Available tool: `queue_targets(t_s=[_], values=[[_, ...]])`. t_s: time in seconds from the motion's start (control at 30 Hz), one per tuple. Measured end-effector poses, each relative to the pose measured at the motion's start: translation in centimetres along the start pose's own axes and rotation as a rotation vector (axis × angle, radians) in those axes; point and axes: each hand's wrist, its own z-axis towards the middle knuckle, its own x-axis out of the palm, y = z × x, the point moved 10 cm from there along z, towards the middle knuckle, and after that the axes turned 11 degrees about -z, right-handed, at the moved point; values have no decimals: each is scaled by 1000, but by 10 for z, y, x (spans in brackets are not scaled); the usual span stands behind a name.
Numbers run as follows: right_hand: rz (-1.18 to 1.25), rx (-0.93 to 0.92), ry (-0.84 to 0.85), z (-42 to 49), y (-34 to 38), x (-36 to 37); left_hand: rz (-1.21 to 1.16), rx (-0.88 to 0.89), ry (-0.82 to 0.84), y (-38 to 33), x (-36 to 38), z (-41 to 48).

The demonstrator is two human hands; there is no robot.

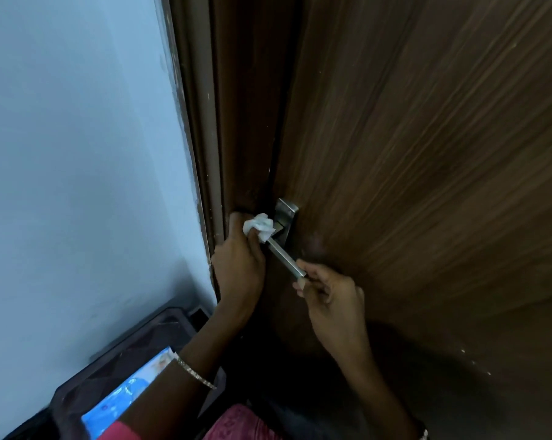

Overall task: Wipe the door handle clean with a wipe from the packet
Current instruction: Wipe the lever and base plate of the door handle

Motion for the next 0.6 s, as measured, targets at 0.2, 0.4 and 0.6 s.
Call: queue_targets(t_s=[0.2,0.4,0.6], values=[[57,14,-5,5,-4,-3,-103,-26,193,10,25,5],[52,18,-44,1,-4,-2,-550,-550,278,54,46,-31],[73,-5,-22,3,0,-2,-840,-791,358,47,58,-59]])
